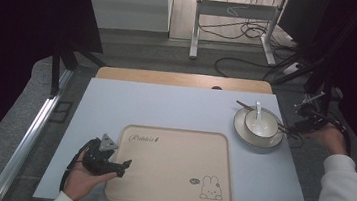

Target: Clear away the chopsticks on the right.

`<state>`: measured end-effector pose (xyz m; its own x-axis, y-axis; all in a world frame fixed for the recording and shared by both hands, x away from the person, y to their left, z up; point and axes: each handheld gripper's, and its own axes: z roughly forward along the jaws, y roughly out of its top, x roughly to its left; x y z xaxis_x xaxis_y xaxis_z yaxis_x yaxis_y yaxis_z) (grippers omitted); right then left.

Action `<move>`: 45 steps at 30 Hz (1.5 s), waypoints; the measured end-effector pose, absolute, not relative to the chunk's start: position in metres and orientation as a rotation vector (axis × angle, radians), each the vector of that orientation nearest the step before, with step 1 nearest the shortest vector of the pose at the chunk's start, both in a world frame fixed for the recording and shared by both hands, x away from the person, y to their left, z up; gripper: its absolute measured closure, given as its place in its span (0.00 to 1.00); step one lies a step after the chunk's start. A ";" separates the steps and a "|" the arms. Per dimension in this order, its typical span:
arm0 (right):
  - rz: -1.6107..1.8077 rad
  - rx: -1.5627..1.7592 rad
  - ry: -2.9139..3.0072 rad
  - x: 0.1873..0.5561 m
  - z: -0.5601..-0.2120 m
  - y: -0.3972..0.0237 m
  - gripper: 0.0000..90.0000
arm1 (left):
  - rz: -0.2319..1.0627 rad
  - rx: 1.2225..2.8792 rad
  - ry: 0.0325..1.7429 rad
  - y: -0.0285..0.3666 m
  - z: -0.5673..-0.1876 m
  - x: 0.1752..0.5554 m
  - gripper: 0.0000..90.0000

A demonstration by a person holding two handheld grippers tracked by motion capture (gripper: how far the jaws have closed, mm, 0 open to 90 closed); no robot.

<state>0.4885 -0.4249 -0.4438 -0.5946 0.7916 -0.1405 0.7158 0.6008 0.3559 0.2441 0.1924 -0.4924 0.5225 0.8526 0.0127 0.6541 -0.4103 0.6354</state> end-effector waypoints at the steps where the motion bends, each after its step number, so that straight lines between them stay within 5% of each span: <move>1: 0.378 1.225 2.554 0.489 -0.445 -0.426 0.63 | 0.455 2.193 1.222 0.193 -0.493 0.244 0.15; 26: 0.376 1.096 2.624 0.490 -0.454 -0.427 0.92 | 0.457 2.195 1.231 0.195 -0.494 0.245 0.16; 45: 0.540 1.231 2.416 0.452 -0.403 -0.411 0.92 | 0.455 2.177 1.216 0.196 -0.492 0.243 0.16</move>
<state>0.4522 -0.4109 -0.4032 -0.5475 0.8225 -0.1539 0.6787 0.5441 0.4933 0.2432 0.1963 -0.4916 0.5220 0.8529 0.0074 0.6482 -0.4023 0.6465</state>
